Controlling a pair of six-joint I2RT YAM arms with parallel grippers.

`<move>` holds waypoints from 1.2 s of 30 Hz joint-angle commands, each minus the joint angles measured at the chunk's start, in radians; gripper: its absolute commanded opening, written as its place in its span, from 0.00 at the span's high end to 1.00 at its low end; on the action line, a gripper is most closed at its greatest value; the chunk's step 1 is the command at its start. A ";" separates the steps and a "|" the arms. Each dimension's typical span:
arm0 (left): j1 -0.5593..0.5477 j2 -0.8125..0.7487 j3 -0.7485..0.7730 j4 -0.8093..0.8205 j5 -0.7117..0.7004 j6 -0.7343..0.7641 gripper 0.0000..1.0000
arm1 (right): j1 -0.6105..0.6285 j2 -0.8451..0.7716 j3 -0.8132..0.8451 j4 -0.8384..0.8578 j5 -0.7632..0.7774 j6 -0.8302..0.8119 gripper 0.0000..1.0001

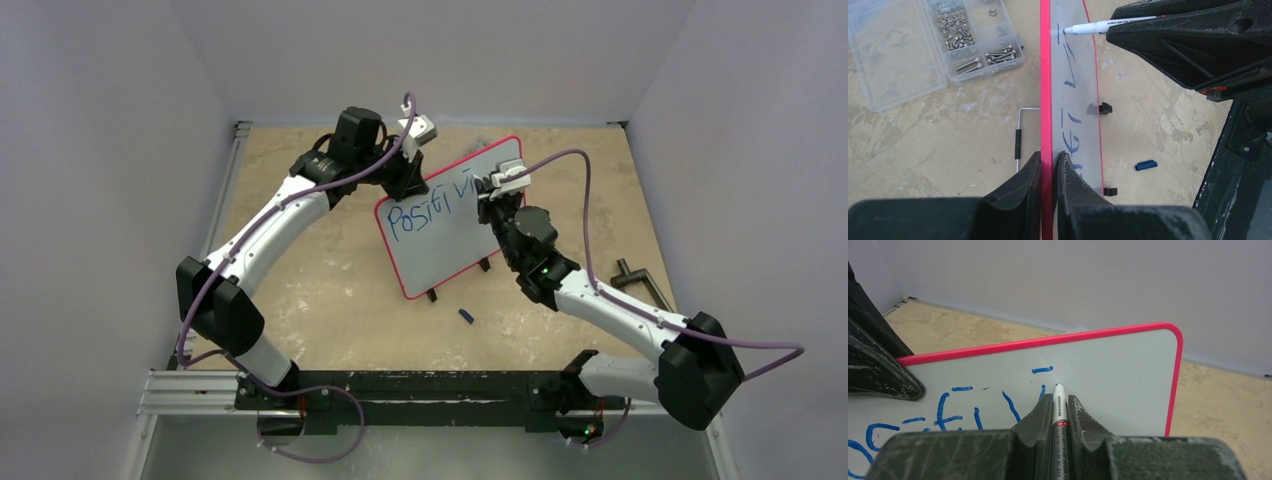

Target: Write a sentence on the whiteboard

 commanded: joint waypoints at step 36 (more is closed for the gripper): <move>-0.034 0.015 -0.046 -0.139 -0.067 0.113 1.00 | -0.059 0.009 0.054 0.038 0.033 -0.015 1.00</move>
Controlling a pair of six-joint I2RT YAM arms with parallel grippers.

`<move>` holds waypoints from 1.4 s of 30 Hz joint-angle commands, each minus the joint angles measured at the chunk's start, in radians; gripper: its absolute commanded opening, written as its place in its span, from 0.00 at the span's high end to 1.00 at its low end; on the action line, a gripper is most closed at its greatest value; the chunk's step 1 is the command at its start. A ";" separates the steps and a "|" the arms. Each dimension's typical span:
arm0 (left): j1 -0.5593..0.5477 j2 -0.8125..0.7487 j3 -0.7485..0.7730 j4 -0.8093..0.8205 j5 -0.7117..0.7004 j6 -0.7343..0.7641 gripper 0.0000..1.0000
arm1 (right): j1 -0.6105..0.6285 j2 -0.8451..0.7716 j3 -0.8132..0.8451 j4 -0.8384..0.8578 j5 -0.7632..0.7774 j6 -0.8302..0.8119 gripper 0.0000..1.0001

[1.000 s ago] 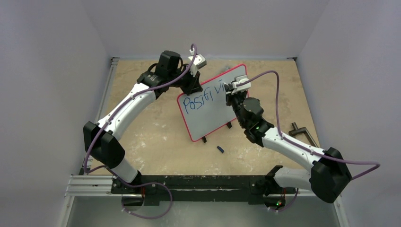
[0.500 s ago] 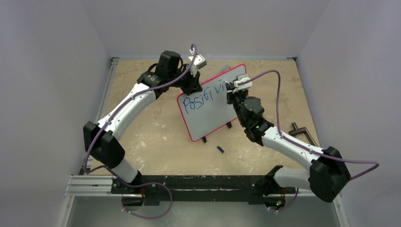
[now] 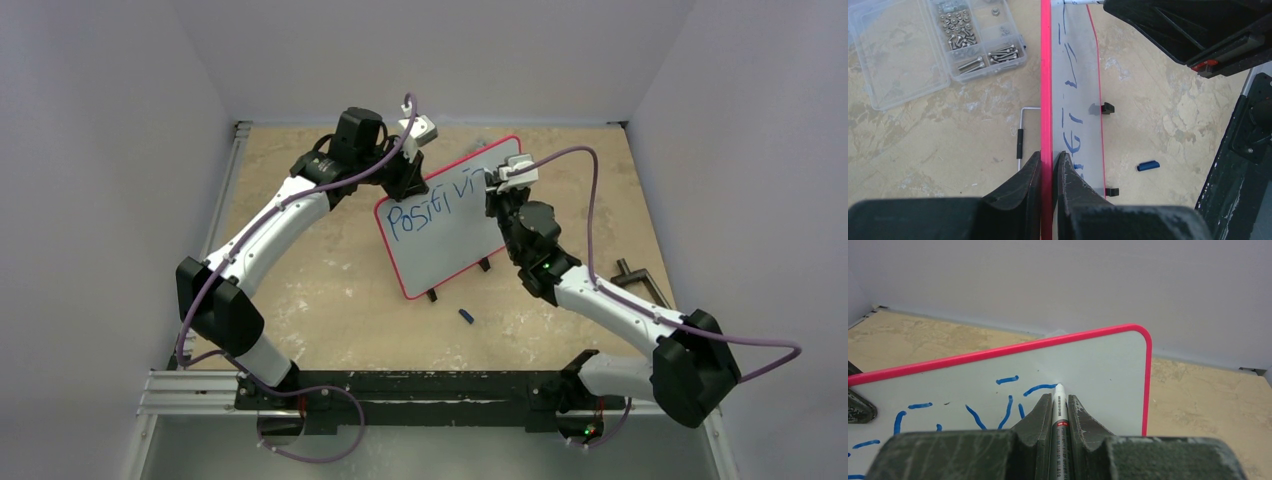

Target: Write a sentence on the whiteboard

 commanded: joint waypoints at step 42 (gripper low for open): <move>-0.031 0.011 -0.040 -0.145 -0.044 0.112 1.00 | -0.007 -0.026 0.026 -0.003 -0.076 0.094 1.00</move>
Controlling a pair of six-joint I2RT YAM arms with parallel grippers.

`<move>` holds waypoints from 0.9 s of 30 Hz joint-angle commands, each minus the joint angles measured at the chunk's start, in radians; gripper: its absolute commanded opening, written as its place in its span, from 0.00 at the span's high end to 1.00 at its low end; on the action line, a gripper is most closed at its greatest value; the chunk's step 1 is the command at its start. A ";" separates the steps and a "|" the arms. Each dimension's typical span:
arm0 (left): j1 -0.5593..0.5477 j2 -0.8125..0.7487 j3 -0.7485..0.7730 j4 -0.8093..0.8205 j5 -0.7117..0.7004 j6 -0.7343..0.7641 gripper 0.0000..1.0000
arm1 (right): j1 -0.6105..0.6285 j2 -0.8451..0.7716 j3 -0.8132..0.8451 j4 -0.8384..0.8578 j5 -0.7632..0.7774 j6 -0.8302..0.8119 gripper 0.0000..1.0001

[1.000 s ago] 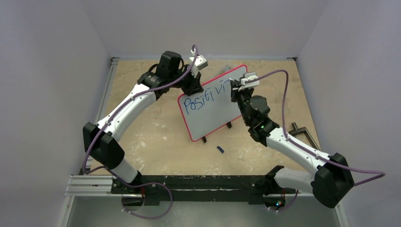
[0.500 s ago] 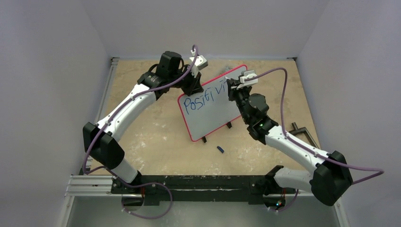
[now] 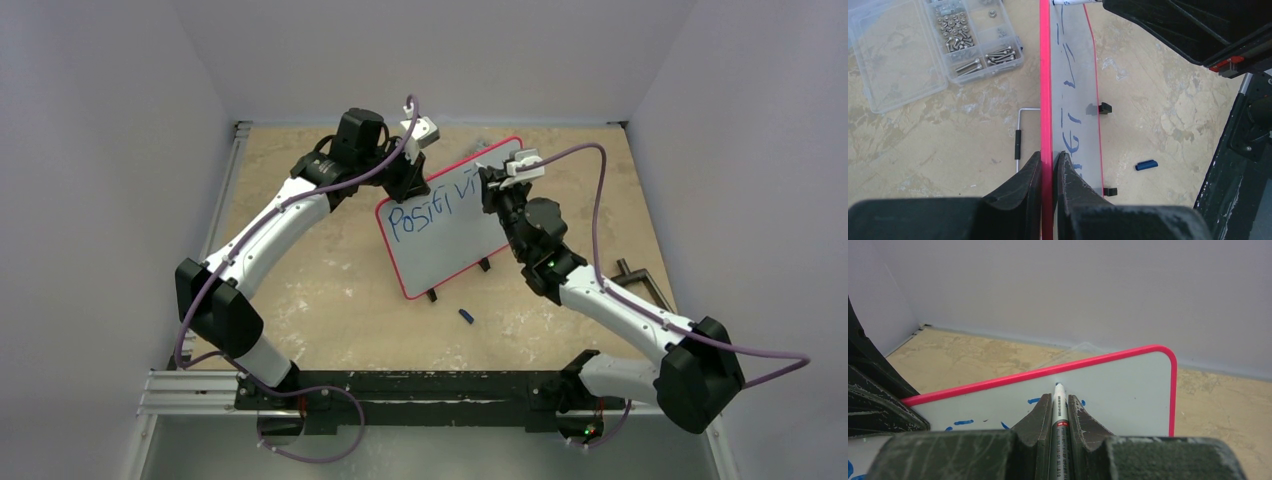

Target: Write a sentence on the whiteboard

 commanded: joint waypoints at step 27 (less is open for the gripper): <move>-0.021 0.014 -0.043 -0.141 -0.044 0.110 1.00 | -0.004 -0.022 -0.167 0.061 0.036 0.058 1.00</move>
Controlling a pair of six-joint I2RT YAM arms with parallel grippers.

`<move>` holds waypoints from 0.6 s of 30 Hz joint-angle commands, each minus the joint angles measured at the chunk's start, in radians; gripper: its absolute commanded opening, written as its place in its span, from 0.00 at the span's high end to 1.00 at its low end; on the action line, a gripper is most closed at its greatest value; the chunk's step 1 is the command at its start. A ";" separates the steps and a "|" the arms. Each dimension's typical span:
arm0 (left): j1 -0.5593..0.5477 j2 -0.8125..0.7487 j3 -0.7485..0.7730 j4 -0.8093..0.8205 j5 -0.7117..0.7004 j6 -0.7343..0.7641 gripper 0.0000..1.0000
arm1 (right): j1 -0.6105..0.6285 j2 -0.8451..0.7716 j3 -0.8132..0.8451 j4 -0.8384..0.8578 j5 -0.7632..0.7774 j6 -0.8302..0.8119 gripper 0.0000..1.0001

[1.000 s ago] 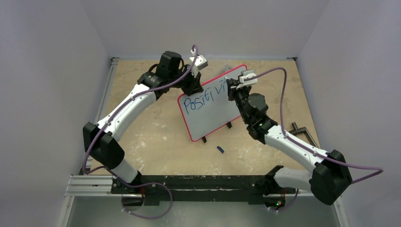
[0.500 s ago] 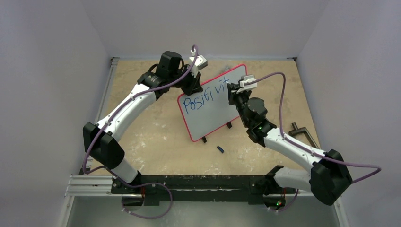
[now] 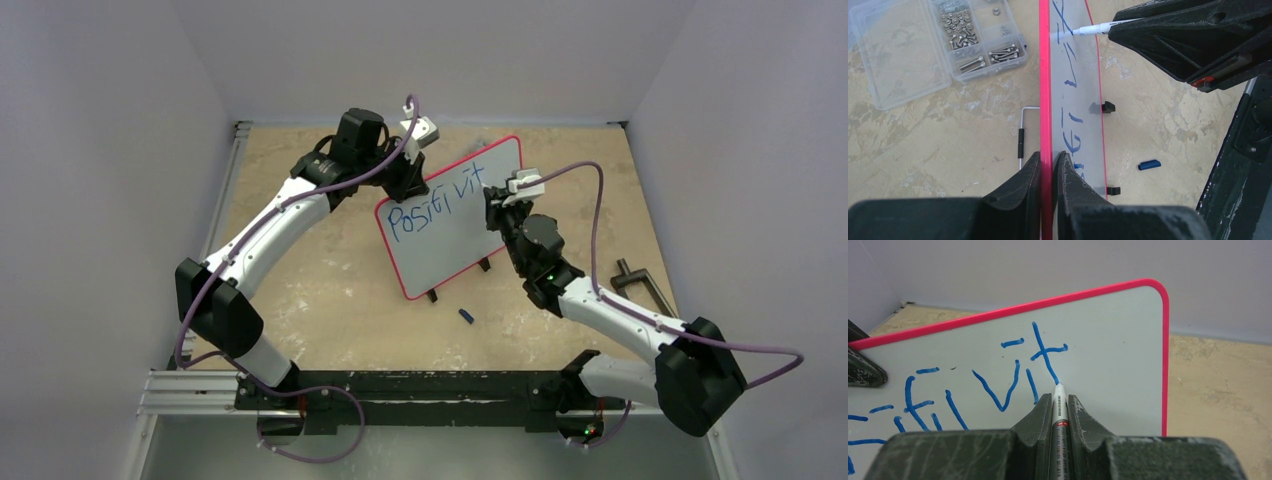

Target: Write a sentence on the whiteboard

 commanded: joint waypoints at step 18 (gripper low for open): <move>-0.027 0.006 -0.047 -0.139 -0.039 0.112 1.00 | -0.003 0.001 0.021 -0.017 0.052 -0.047 1.00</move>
